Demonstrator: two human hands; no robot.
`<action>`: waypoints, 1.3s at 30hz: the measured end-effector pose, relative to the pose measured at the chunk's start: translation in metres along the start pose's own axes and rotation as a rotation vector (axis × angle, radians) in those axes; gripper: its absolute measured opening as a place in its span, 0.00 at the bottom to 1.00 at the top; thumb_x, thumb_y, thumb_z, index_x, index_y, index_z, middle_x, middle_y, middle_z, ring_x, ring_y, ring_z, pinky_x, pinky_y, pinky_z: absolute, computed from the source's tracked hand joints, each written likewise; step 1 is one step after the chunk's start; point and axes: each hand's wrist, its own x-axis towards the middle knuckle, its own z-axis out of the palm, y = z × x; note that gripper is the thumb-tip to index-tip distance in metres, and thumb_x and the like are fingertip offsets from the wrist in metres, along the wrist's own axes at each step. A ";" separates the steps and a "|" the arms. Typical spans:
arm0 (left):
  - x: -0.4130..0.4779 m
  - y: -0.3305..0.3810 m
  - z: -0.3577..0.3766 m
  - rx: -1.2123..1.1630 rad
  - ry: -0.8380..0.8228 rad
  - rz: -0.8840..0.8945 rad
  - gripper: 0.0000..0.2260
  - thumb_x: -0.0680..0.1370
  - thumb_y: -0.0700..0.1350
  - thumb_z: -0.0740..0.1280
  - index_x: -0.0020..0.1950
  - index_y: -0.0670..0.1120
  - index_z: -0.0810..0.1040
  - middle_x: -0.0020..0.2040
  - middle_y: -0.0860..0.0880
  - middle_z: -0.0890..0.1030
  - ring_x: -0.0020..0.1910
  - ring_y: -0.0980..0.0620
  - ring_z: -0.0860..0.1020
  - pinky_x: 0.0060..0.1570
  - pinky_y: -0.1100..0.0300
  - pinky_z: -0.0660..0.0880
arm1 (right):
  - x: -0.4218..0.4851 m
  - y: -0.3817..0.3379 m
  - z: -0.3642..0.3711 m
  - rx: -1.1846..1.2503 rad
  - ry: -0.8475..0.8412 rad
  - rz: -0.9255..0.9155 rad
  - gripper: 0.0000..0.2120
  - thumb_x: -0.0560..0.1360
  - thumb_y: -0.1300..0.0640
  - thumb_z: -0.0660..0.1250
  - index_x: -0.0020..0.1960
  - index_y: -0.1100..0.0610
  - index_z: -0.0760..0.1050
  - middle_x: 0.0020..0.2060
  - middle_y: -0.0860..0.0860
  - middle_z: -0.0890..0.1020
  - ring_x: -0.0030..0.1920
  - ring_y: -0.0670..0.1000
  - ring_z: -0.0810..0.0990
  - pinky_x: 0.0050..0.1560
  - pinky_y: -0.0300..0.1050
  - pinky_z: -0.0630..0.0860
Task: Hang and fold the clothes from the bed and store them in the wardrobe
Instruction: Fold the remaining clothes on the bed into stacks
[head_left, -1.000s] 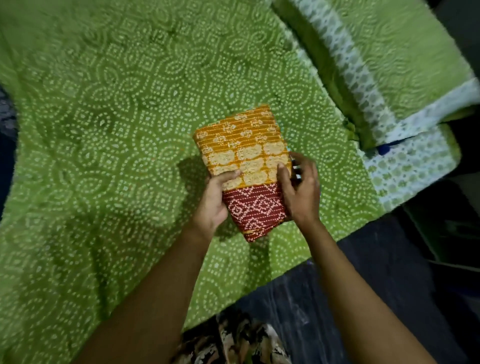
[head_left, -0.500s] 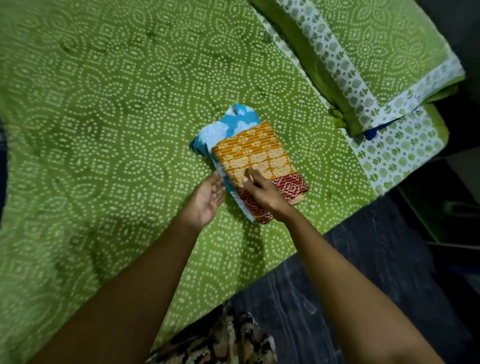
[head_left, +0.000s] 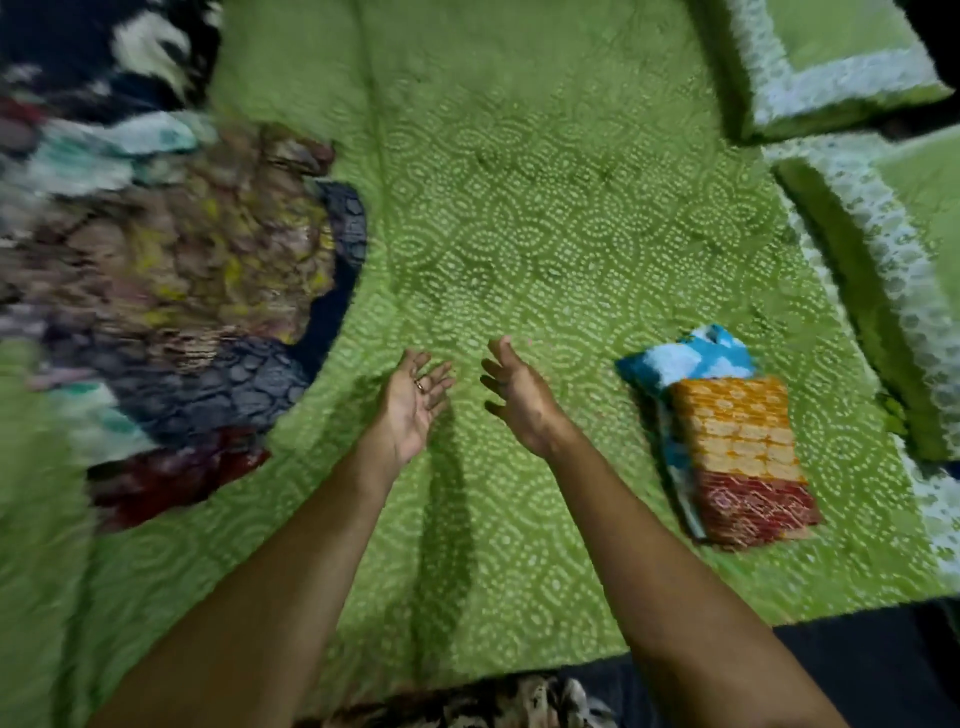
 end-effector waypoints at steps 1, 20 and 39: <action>-0.001 0.021 -0.033 -0.013 0.043 0.022 0.22 0.82 0.55 0.48 0.73 0.47 0.62 0.70 0.45 0.69 0.69 0.47 0.67 0.69 0.53 0.59 | 0.008 -0.002 0.038 -0.008 -0.033 0.011 0.28 0.80 0.41 0.48 0.75 0.54 0.56 0.74 0.52 0.62 0.71 0.53 0.64 0.65 0.50 0.63; 0.026 0.187 -0.310 -0.019 0.394 0.143 0.18 0.82 0.50 0.53 0.70 0.48 0.68 0.68 0.46 0.72 0.65 0.49 0.71 0.67 0.52 0.64 | 0.126 -0.023 0.338 -0.292 -0.104 0.101 0.26 0.81 0.44 0.52 0.73 0.57 0.61 0.70 0.56 0.68 0.68 0.57 0.69 0.67 0.56 0.67; 0.074 0.206 -0.333 0.091 0.420 0.125 0.18 0.81 0.51 0.56 0.70 0.48 0.68 0.70 0.47 0.70 0.65 0.49 0.70 0.70 0.44 0.61 | 0.204 -0.035 0.414 -2.202 -0.367 -0.661 0.42 0.73 0.68 0.64 0.77 0.54 0.43 0.76 0.57 0.49 0.75 0.59 0.51 0.73 0.57 0.54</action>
